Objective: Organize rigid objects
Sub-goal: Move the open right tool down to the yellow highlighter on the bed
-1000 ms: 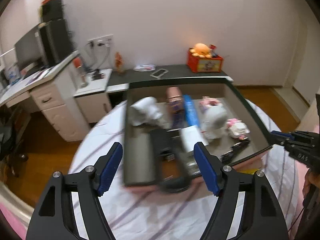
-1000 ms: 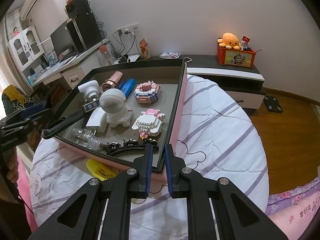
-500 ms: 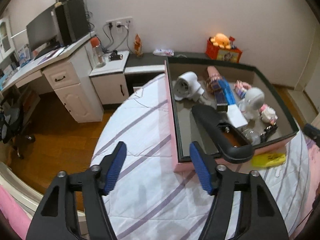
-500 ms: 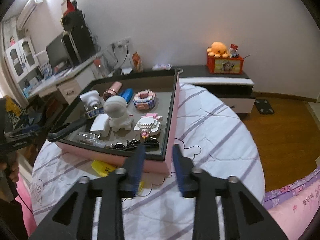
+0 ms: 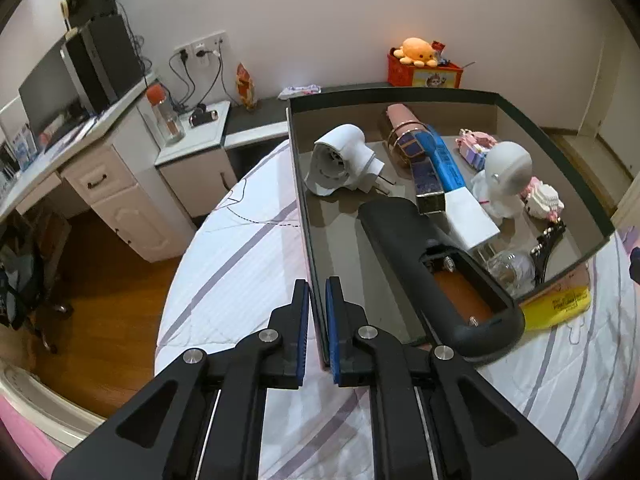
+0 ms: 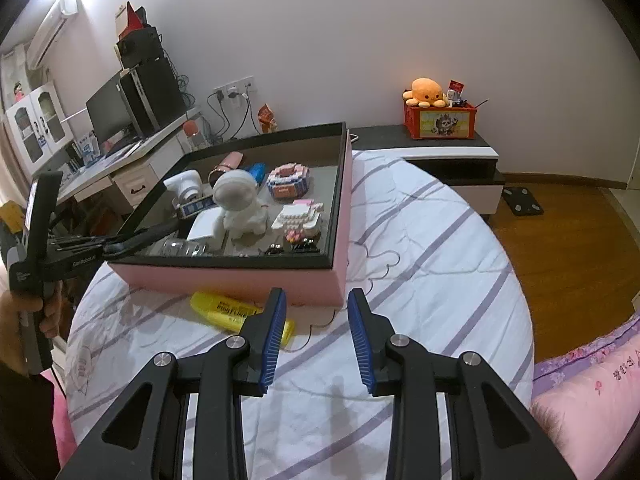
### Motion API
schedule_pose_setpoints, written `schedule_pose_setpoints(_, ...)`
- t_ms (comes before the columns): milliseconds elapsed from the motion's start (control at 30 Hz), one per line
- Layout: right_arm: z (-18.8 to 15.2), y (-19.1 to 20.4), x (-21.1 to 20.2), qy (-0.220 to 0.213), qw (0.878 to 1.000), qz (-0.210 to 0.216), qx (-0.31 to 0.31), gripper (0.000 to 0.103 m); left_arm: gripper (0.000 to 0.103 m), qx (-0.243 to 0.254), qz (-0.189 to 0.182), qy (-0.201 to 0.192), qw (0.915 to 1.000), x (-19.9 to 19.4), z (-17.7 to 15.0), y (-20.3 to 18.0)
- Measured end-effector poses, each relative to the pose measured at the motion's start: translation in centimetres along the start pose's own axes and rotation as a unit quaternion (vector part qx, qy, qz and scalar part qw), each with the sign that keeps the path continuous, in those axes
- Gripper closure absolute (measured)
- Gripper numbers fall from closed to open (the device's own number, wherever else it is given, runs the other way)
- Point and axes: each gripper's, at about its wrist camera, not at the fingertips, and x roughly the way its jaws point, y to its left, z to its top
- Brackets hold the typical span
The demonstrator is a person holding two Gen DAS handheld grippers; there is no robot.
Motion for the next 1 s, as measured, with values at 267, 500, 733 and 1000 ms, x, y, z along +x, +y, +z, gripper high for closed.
schedule_pose_setpoints(267, -2.5, 1.2, 0.9, 0.029, 0.999, 0.012, -0.008, 0.051, 0.098, 0.001, -0.015, -0.003, 0.9999, -1.1, -0.2, 0.4)
schedule_pose_setpoints(500, -2.9, 4.9, 3.4, 0.048, 0.997, 0.018, -0.058, 0.036, 0.098, 0.002, -0.012, -0.003, 0.9999, -1.1, -0.2, 0.3)
schedule_pose_setpoints(733, -2.3, 4.9, 5.6, 0.056, 0.995, -0.018, -0.079, 0.032, 0.098, -0.001, -0.016, -0.004, 0.9999, -1.1, -0.3, 0.3)
schedule_pose_setpoints(1000, -3.2, 3.9, 5.2, 0.068, 0.993, 0.01, -0.091, 0.094, 0.098, 0.0, -0.018, -0.004, 0.9998, -1.2, -0.4, 0.5)
